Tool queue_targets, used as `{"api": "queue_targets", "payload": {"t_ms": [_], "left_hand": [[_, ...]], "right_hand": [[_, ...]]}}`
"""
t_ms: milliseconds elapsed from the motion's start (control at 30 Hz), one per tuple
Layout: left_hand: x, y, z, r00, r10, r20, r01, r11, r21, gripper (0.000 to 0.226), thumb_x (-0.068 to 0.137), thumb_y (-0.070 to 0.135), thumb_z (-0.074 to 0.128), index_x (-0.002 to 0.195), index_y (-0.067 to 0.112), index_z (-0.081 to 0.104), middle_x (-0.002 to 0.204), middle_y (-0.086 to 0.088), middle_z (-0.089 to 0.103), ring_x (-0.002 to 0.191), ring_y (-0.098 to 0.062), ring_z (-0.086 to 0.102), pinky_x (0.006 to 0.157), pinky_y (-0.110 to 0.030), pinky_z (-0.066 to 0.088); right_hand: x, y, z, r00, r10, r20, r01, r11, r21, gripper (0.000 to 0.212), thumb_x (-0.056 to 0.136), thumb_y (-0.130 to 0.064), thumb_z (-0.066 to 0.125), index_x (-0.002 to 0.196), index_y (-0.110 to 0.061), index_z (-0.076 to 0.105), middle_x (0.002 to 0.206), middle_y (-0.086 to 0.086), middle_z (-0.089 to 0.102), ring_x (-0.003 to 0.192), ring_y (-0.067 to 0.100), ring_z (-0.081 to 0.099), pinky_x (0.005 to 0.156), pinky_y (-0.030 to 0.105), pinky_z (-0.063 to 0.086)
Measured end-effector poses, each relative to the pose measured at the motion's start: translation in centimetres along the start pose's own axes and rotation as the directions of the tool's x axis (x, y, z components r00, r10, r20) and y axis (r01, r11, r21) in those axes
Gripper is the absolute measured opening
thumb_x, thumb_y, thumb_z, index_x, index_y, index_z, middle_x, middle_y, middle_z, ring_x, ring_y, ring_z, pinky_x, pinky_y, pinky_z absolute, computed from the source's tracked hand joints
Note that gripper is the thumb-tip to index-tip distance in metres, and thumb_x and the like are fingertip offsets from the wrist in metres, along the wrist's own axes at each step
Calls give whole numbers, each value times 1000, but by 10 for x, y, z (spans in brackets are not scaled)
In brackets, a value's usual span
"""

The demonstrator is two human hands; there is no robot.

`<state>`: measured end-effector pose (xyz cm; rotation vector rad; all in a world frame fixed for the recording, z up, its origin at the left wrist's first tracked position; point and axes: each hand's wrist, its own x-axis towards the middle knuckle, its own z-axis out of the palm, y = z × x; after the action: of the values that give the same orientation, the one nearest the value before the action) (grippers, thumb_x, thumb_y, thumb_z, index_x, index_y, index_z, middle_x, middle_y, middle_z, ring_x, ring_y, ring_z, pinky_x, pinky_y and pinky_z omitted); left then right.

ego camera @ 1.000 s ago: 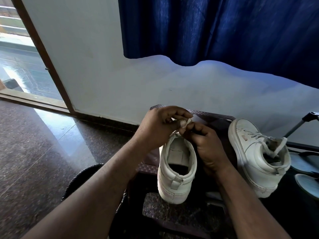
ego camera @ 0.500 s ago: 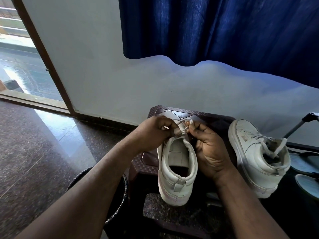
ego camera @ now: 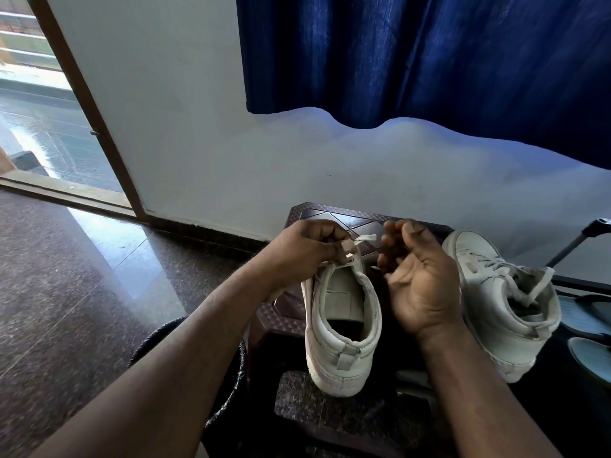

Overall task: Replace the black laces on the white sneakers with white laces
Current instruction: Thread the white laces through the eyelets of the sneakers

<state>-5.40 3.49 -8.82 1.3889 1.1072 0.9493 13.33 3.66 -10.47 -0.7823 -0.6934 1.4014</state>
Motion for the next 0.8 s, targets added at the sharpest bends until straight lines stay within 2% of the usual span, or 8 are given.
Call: {"api": "queue_targets", "payload": {"t_ms": [100, 167, 233, 333, 467, 533, 633, 800], "left_hand": [[-1, 2, 4, 999, 8, -46, -5, 998, 57, 8, 92, 25, 78, 86, 21, 78, 78, -2, 70, 71, -11, 58, 72, -28, 46], [-1, 3, 7, 998, 35, -56, -30, 995, 98, 7, 91, 27, 79, 88, 21, 79, 82, -10, 73, 73, -11, 60, 75, -31, 48], [-1, 4, 9, 997, 47, -54, -41, 994, 103, 7, 89, 27, 79, 91, 20, 80, 95, -19, 75, 78, -14, 62, 79, -36, 51], [0, 3, 9, 996, 38, -76, -30, 994, 105, 13, 86, 30, 78, 90, 18, 80, 91, -15, 76, 78, -14, 61, 78, -36, 50], [-1, 2, 9, 994, 28, -108, -13, 991, 132, 8, 93, 21, 76, 88, 15, 79, 85, -14, 76, 74, -14, 60, 76, -35, 50], [0, 2, 9, 993, 19, -117, 0, 987, 162, 10, 92, 23, 77, 85, 16, 78, 76, -5, 70, 71, -14, 56, 72, -33, 46], [1, 3, 11, 992, 6, -125, 20, 980, 199, 11, 91, 26, 78, 82, 19, 77, 74, 1, 66, 69, -13, 53, 70, -32, 44], [1, 3, 10, 989, -7, -145, 38, 977, 211, 11, 88, 27, 78, 78, 24, 77, 72, 5, 67, 69, -11, 55, 72, -32, 46]], "right_hand": [[-9, -4, 4, 955, -258, 148, 297, 856, -424, 7, 96, -19, 70, 101, -16, 67, 92, -6, 69, 75, 4, 61, 65, 20, 51], [-11, -4, -1, 916, -281, 287, 401, 671, -623, 19, 91, -27, 76, 108, -23, 70, 99, -8, 73, 85, 11, 68, 77, 27, 56], [-11, -5, -5, 894, -267, 360, 448, 519, -728, 20, 86, -33, 78, 106, -30, 72, 100, -9, 74, 88, 13, 69, 81, 29, 55], [-9, -4, -7, 899, -255, 356, 437, 457, -774, 8, 88, -25, 82, 94, -26, 76, 91, -12, 76, 82, 8, 69, 76, 18, 51], [-6, -1, -8, 945, -169, 280, 327, 467, -821, 8, 92, -21, 77, 84, -23, 76, 83, -11, 77, 76, 0, 67, 75, 17, 50], [-4, 1, -7, 969, -116, 216, 241, 614, -751, 13, 97, -15, 72, 84, -19, 75, 86, -5, 77, 79, 8, 66, 78, 22, 52], [-3, 1, -1, 998, -34, 59, 56, 900, -432, 17, 99, -7, 64, 85, -15, 70, 84, 7, 69, 79, 20, 59, 72, 29, 53], [-8, 0, 10, 991, 131, -19, -131, 991, -11, 23, 97, 3, 53, 91, -18, 59, 82, 2, 75, 69, 11, 59, 66, 26, 44]]}}
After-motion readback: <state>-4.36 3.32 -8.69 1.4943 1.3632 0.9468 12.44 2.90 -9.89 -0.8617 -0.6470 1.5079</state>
